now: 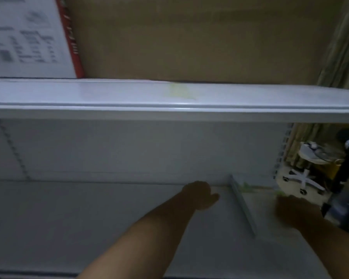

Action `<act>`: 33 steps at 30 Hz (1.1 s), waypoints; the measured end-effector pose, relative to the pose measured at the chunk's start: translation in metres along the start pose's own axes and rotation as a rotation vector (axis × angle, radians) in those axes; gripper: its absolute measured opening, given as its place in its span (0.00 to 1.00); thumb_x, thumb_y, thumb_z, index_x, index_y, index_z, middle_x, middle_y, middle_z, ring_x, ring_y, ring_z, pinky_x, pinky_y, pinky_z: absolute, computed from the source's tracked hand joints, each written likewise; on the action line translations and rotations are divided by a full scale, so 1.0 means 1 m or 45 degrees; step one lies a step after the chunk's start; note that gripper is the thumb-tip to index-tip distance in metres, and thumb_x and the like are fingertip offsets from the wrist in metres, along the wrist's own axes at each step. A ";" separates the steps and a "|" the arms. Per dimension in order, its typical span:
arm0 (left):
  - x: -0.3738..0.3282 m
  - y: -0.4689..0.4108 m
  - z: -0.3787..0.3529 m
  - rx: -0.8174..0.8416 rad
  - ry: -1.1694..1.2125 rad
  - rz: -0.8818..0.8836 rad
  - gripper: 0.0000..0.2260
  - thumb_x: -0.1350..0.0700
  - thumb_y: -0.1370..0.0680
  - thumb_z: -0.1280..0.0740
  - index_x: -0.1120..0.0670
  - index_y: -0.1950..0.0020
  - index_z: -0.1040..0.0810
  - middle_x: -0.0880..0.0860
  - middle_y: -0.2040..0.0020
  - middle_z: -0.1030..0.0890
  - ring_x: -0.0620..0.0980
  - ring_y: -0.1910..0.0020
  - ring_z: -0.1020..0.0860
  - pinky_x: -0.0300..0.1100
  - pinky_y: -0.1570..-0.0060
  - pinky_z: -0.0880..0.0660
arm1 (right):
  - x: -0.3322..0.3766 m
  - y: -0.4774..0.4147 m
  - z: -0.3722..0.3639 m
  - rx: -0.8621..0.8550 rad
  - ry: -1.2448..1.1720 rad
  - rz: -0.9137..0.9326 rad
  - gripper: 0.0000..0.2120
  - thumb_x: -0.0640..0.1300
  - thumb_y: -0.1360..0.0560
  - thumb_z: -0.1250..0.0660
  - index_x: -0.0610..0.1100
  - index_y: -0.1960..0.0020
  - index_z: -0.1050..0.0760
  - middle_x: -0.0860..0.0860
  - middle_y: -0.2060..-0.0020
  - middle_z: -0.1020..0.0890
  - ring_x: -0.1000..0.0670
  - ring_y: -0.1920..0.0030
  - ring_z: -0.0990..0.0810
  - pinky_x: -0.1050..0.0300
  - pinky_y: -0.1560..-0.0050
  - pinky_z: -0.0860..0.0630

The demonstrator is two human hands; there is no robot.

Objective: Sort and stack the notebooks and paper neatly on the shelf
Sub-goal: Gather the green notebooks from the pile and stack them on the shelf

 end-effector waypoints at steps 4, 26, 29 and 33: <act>0.122 0.063 0.078 -0.196 -0.156 0.062 0.27 0.40 0.19 0.49 0.53 0.23 0.42 0.53 0.23 0.43 0.51 0.24 0.45 0.46 0.26 0.49 | 0.102 0.031 0.045 -0.437 0.396 0.256 0.22 0.47 0.21 0.49 0.48 0.28 0.40 0.42 0.27 0.42 0.43 0.27 0.43 0.44 0.27 0.43; 0.594 0.556 0.183 -0.417 -0.227 1.272 0.29 0.38 0.19 0.51 0.49 0.22 0.49 0.51 0.21 0.52 0.51 0.22 0.57 0.54 0.26 0.56 | 0.752 0.431 0.064 -0.139 0.054 2.029 0.28 0.52 0.20 0.45 0.45 0.23 0.49 0.43 0.23 0.50 0.44 0.24 0.51 0.48 0.25 0.47; 0.629 0.571 0.193 -0.439 -0.246 1.291 0.29 0.39 0.20 0.50 0.50 0.22 0.51 0.50 0.21 0.50 0.50 0.22 0.55 0.54 0.26 0.54 | 0.802 0.452 0.065 -0.102 0.017 2.103 0.26 0.52 0.21 0.42 0.46 0.27 0.42 0.44 0.26 0.42 0.43 0.27 0.43 0.50 0.29 0.41; 0.681 0.585 0.220 -0.528 -0.242 1.356 0.29 0.40 0.19 0.48 0.50 0.22 0.51 0.51 0.21 0.49 0.50 0.22 0.54 0.52 0.25 0.52 | 0.873 0.463 0.074 -0.178 -0.103 2.183 0.25 0.53 0.23 0.41 0.49 0.28 0.38 0.44 0.28 0.38 0.43 0.30 0.37 0.52 0.32 0.35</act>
Point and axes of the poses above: each hand's wrist, its own y-axis away from the middle knuckle, its own z-axis out of the back of the hand, x = y × z, the point moved 5 cm from there along -y, towards the middle knuckle
